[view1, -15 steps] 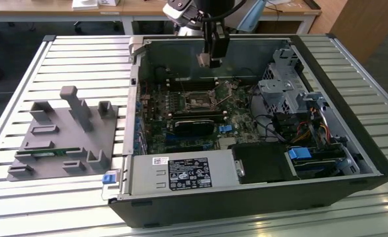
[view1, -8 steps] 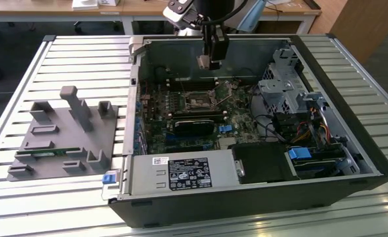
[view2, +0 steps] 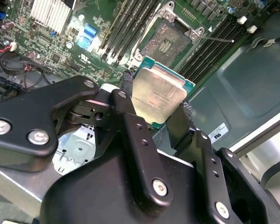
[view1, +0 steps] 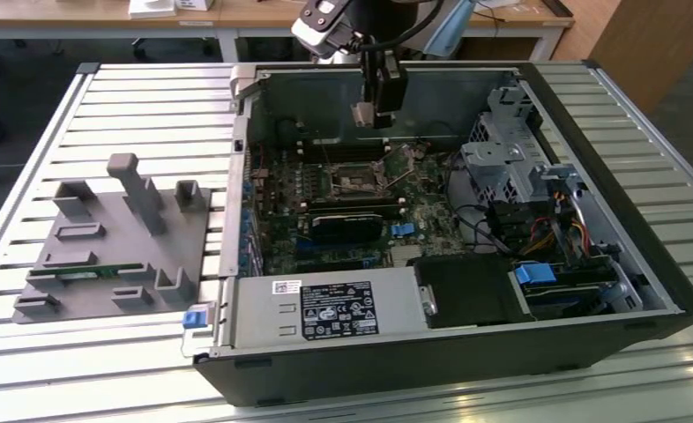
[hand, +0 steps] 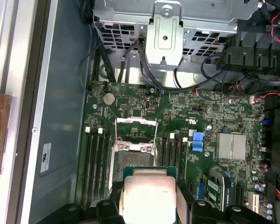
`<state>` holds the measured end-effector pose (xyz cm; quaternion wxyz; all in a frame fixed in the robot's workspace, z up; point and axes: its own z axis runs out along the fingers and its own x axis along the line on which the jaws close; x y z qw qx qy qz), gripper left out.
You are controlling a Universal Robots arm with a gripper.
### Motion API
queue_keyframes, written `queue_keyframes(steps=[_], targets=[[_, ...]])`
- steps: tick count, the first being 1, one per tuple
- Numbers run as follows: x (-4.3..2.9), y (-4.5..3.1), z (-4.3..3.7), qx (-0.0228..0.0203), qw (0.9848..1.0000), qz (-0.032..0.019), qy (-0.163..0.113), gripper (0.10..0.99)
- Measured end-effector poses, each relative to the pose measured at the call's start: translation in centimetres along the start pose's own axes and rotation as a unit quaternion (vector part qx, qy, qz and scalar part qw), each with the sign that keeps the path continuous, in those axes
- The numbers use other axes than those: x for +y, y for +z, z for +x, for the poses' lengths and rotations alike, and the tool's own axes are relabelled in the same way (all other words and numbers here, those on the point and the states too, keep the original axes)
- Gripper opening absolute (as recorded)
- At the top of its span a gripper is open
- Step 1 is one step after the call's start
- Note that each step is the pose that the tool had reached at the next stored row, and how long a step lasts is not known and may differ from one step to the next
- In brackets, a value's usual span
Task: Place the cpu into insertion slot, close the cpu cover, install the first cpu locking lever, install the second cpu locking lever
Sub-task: 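Place the cpu into insertion slot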
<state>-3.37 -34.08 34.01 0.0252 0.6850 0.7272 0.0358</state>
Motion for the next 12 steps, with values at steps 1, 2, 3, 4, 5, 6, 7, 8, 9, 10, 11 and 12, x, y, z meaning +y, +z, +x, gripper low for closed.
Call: queue_keyframes(steps=[1, 2, 3, 4, 5, 6, 7, 8, 9, 10, 11, 12], targets=[[-0.01, 0.11, 0.0, 0.0, 1.0, 0.0, 0.0, 0.533], [-0.02, 0.24, 0.0, -0.0001, 1.0, 0.0, 0.0, 0.533], [-0.03, 0.39, 0.0, 0.0, 1.0, 0.0, 0.0, 0.533], [-0.05, 0.54, 0.01, 0.0, 1.0, 0.0, 0.001, 0.533], [-0.06, 0.69, 0.04, -0.0001, 1.0, 0.0, 0.001, 0.533], [-0.07, 0.88, 0.05, -0.0001, 1.0, 0.0, 0.002, 0.533], [-0.08, 1.06, 0.05, -0.0002, 1.0, 0.0, 0.002, 0.533], [-0.1, 1.25, 0.06, -0.0002, 1.0, 0.0, 0.003, 0.533], [-0.12, 1.43, 0.08, -0.0003, 1.0, 0.0, 0.003, 0.533], [-0.13, 1.6, 0.09, -0.0003, 1.0, 0.0, 0.003, 0.533], [-0.14, 1.79, 0.1, -0.0002, 1.0, 0.0, 0.003, 0.533], [-0.16, 1.93, 0.11, -0.0002, 1.0, -0.0001, 0.003, 0.533]])
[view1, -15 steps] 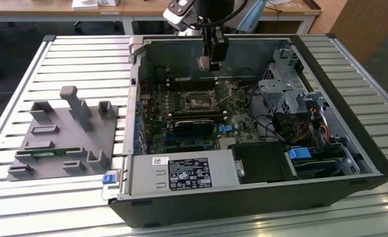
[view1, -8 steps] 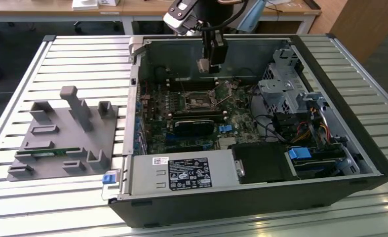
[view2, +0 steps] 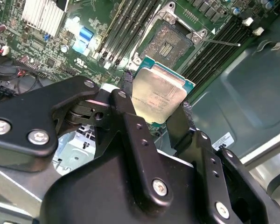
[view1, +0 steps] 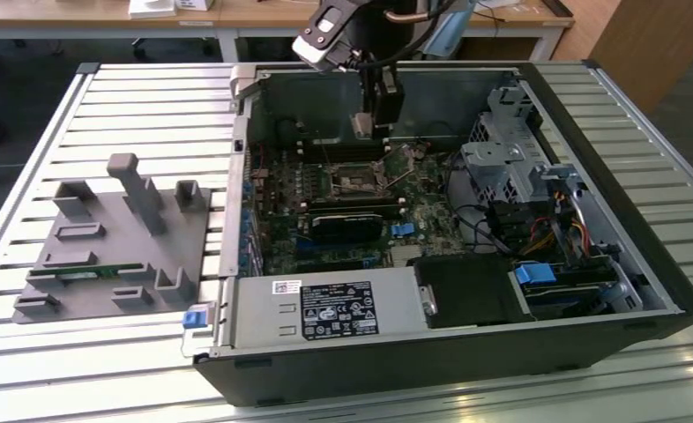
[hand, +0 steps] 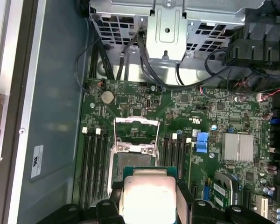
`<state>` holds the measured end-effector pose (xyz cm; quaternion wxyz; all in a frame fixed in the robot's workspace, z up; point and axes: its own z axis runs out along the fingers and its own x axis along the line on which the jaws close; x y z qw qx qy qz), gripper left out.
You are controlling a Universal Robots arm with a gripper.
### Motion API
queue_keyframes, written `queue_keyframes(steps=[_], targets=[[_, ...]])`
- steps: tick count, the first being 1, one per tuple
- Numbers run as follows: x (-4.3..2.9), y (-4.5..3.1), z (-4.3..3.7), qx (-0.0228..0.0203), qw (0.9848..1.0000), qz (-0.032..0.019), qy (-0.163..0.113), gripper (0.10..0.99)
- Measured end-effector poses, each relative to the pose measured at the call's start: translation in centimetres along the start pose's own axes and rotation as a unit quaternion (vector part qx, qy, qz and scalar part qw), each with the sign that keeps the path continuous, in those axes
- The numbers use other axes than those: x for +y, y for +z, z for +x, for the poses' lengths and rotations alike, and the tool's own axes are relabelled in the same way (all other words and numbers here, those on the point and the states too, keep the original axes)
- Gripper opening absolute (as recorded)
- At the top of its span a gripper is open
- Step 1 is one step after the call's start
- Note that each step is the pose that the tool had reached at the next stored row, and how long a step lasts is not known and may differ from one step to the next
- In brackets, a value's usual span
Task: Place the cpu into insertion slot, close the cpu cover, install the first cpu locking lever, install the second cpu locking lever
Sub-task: 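Place the cpu into insertion slot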
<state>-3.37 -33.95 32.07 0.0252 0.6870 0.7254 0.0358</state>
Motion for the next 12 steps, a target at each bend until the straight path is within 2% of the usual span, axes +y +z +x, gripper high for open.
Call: queue_keyframes(steps=[12], targets=[[-0.1, 1.21, -0.01, -0.0001, 1.0, 0.0, 0.0, 0.533]])
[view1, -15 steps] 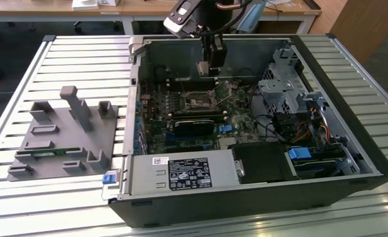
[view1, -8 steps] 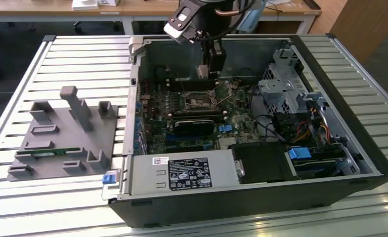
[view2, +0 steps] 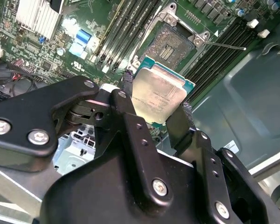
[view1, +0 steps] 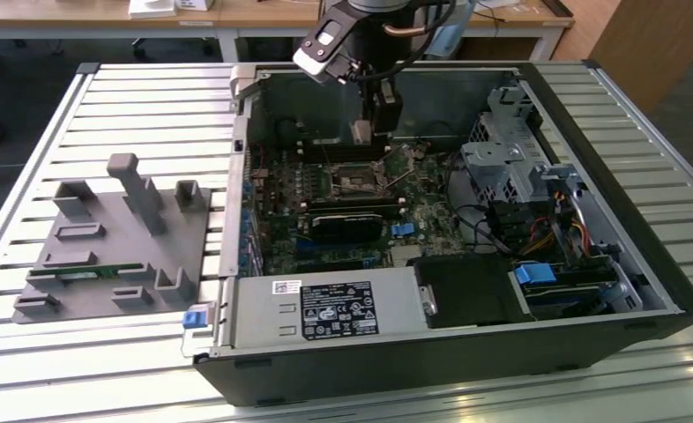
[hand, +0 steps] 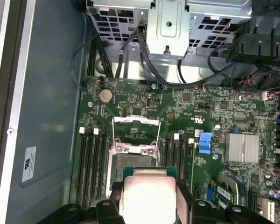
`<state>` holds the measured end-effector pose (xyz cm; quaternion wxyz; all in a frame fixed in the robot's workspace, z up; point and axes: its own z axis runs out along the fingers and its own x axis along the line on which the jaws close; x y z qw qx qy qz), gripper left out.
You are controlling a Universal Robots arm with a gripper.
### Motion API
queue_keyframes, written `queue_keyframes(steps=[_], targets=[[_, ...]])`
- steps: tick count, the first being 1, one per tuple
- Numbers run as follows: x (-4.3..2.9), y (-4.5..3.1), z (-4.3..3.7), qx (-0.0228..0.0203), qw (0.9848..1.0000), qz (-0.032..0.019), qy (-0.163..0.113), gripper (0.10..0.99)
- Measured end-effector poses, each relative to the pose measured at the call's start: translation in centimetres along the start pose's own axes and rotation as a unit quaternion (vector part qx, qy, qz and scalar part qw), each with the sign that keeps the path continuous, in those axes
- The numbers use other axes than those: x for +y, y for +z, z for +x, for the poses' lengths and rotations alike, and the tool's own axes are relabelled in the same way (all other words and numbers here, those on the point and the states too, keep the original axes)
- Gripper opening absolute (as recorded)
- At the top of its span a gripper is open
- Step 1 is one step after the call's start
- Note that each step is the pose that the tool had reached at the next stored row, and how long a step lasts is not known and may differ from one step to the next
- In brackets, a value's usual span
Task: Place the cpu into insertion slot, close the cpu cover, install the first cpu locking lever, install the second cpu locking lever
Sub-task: 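Place the cpu into insertion slot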
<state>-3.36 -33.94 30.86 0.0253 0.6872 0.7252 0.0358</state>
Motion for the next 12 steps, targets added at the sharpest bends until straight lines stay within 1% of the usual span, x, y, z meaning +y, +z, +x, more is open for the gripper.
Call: queue_keyframes(steps=[6, 12], targets=[[-0.04, 0.47, -0.01, 0.0, 1.0, -0.0001, 0.0, 0.533], [-0.07, 0.76, 0.0, 0.0, 1.0, -0.0001, 0.001, 0.533]])
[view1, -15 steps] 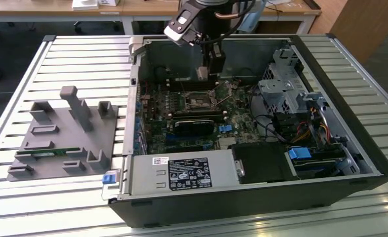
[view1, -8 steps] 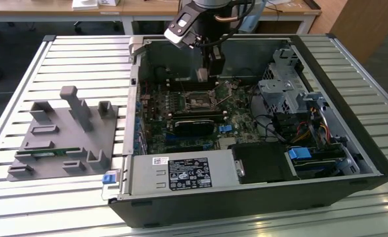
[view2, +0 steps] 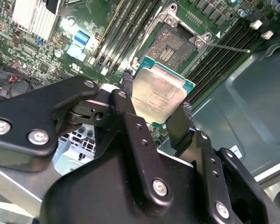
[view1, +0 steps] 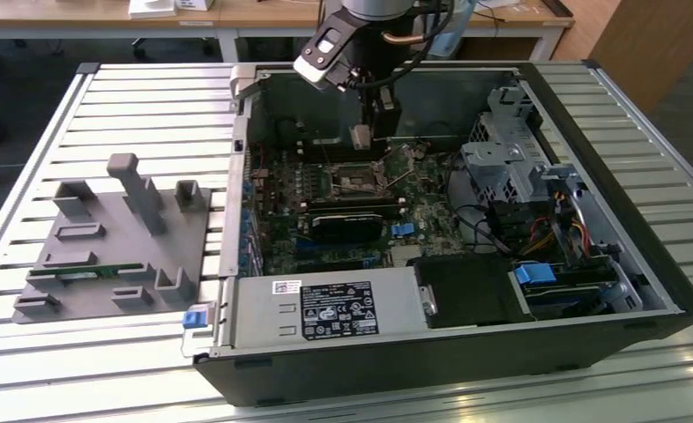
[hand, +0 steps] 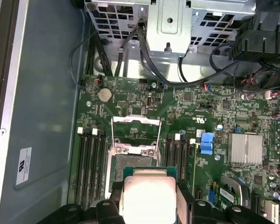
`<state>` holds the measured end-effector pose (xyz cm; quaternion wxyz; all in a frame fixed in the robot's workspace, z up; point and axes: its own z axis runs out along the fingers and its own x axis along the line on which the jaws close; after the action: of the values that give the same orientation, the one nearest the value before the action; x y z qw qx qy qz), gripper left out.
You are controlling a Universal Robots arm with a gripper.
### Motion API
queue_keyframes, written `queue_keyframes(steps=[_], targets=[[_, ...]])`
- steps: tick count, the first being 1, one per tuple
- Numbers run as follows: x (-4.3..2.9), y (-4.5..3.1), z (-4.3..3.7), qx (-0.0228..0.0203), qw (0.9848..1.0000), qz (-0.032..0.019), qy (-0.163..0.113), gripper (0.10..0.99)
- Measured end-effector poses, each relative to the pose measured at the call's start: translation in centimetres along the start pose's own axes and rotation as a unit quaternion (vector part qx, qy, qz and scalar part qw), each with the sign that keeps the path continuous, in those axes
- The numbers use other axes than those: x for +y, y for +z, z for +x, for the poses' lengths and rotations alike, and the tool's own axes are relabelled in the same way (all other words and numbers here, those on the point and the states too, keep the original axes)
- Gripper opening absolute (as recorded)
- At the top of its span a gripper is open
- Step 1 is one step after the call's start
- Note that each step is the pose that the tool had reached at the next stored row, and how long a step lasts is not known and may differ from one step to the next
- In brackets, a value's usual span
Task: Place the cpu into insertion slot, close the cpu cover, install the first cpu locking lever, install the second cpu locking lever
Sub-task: 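Place the cpu into insertion slot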
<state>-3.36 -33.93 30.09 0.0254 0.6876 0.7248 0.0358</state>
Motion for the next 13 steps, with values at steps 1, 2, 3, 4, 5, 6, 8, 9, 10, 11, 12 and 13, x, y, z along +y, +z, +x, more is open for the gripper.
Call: queue_keyframes(steps=[1, 2, 3, 4, 5, 6, 8, 9, 10, 11, 12, 13], targets=[[0.0, 0.03, 0.0, -0.0001, 1.0, 0.0, 0.0, 0.533], [-0.01, 0.08, 0.0, 0.0, 1.0, 0.0, 0.001, 0.533], [-0.01, 0.15, 0.0, -0.0001, 1.0, 0.0, 0.001, 0.533], [-0.02, 0.22, 0.0, -0.0002, 1.0, 0.0, 0.002, 0.533], [-0.03, 0.3, 0.0, -0.0002, 1.0, 0.0, 0.002, 0.533], [-0.03, 0.38, -0.01, -0.0002, 1.0, 0.0, 0.002, 0.533], [-0.04, 0.51, -0.01, -0.0002, 1.0, 0.0, 0.003, 0.533], [-0.05, 0.57, -0.01, -0.0003, 1.0, 0.0, 0.003, 0.533], [-0.06, 0.64, 0.0, -0.0002, 1.0, 0.0, 0.003, 0.533], [-0.06, 0.72, 0.0, -0.0002, 1.0, -0.0001, 0.003, 0.533], [-0.07, 0.79, -0.01, -0.0003, 1.0, 0.0, 0.003, 0.533], [-0.08, 0.86, -0.01, -0.0003, 1.0, 0.0, 0.003, 0.533]])
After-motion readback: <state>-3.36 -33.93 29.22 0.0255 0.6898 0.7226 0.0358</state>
